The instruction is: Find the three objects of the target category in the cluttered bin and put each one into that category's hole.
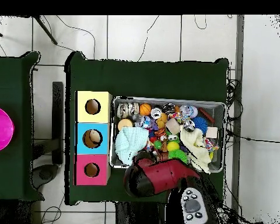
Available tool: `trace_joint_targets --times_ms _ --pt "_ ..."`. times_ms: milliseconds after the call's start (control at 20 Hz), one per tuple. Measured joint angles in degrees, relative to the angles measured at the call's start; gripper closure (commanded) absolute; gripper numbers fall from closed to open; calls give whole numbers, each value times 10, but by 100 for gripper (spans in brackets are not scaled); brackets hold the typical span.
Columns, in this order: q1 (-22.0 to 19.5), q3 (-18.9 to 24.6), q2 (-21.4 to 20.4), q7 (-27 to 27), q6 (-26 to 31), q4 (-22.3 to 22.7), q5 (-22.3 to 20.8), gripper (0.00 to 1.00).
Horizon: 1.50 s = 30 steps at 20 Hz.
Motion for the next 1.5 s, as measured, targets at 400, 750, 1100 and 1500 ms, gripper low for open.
trace_joint_targets --times_ms 400,750,1100,1500 --pt "44 49 -3 -5 2 -12 -138 0" --pt "45 107 -7 -5 2 -23 -221 0" --pt "-16 189 -14 -14 3 -26 -273 0" --pt "-166 290 14 -62 52 -32 -249 0"
